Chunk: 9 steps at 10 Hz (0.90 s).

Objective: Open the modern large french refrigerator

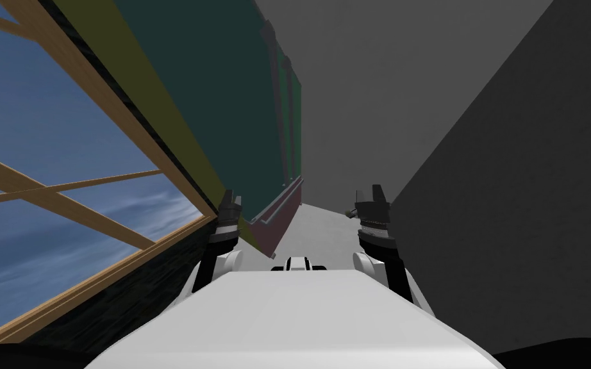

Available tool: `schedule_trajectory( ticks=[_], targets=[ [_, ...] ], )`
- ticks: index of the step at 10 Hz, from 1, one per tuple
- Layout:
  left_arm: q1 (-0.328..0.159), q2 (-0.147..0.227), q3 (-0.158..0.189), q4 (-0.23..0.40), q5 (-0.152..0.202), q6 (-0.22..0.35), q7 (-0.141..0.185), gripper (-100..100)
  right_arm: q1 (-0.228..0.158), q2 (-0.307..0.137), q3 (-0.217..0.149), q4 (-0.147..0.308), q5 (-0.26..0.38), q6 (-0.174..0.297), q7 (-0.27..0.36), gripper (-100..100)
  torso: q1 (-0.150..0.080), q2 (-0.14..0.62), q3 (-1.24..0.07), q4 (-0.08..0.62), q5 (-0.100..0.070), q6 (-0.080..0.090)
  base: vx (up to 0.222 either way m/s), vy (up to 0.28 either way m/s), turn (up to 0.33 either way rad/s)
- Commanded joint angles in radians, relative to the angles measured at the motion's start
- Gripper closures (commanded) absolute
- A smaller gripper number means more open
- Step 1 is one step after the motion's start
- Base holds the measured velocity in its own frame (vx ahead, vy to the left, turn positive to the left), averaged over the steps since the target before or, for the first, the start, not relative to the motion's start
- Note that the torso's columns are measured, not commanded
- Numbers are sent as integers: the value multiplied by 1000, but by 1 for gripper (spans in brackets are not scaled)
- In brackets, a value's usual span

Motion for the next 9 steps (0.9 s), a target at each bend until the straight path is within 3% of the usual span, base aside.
schedule_trajectory(
  ticks=[1,6,9],
  targets=[
    [-12,41,8,69,-5,-22,-2,-100,0,0,0,0,0,0,0,0,0,1,0,0,0,0,35,-22,38],
    [-42,90,24,209,-14,-72,-6,-100,0,0,0,0,0,0,0,0,1,1,1,0,0,0,34,-26,40],
    [-51,100,29,263,-17,-86,-7,-100,0,0,0,0,0,0,0,0,0,1,0,0,0,0,27,-21,24]
  ],
)
